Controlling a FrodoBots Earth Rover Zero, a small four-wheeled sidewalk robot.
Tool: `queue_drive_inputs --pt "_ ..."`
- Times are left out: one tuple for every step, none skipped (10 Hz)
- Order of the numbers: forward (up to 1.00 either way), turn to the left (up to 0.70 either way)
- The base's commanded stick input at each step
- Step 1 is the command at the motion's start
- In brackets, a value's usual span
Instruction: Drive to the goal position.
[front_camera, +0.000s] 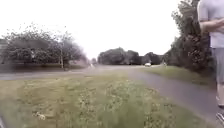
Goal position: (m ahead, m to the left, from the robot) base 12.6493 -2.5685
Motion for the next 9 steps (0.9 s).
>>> queue_drive_inputs --pt "1.00 0.00" --pt "1.00 0.00" --pt "1.00 0.00" --pt "1.00 0.00" --pt "1.00 0.00" --pt "1.00 0.00" --pt "1.00 0.00" --pt "1.00 0.00" --pt "1.00 0.00"
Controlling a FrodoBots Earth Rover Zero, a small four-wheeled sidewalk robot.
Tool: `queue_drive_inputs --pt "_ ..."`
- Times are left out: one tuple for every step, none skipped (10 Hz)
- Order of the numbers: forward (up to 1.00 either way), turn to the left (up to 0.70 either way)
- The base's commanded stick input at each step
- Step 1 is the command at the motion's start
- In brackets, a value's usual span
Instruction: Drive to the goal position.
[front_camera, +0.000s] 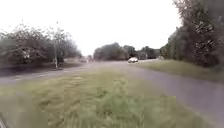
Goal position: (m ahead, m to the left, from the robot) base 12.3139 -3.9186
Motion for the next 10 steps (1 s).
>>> queue_drive_inputs --pt "1.00 0.00" --pt "1.00 0.00" --pt "1.00 0.00" --pt "1.00 0.00" --pt "1.00 0.00" --pt "1.00 0.00" --pt "1.00 0.00" --pt "1.00 0.00" --pt "1.00 0.00" --pt "1.00 0.00"
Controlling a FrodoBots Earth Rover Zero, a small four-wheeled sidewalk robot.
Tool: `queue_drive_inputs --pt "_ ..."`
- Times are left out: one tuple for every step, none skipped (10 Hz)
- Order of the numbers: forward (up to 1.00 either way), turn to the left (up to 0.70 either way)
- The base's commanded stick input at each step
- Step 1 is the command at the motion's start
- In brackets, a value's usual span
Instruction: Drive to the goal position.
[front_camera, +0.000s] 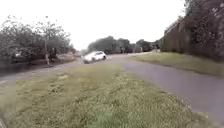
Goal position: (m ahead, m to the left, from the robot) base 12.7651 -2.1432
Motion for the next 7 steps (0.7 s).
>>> queue_drive_inputs --pt "1.00 0.00" --pt "1.00 0.00" --pt "1.00 0.00" --pt "1.00 0.00" --pt "1.00 0.00" --pt "1.00 0.00" --pt "1.00 0.00"
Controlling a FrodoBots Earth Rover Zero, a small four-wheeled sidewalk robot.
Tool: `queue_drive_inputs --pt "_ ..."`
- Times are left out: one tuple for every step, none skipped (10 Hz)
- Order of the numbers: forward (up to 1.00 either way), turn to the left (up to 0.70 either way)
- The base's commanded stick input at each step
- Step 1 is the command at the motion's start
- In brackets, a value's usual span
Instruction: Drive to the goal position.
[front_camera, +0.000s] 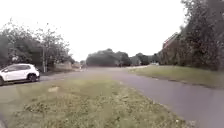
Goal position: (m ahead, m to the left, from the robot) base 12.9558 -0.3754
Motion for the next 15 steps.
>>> queue_drive_inputs --pt "1.00 0.00" --pt "1.00 0.00" --pt "1.00 0.00" --pt "1.00 0.00" --pt "1.00 0.00" --pt "1.00 0.00" --pt "1.00 -0.13" --pt "1.00 -0.40" --pt "1.00 -0.40" --pt "1.00 -0.40" --pt "1.00 -0.40" --pt "1.00 -0.40" --pt "1.00 -0.40" --pt "1.00 -0.40" --pt "1.00 -0.40"
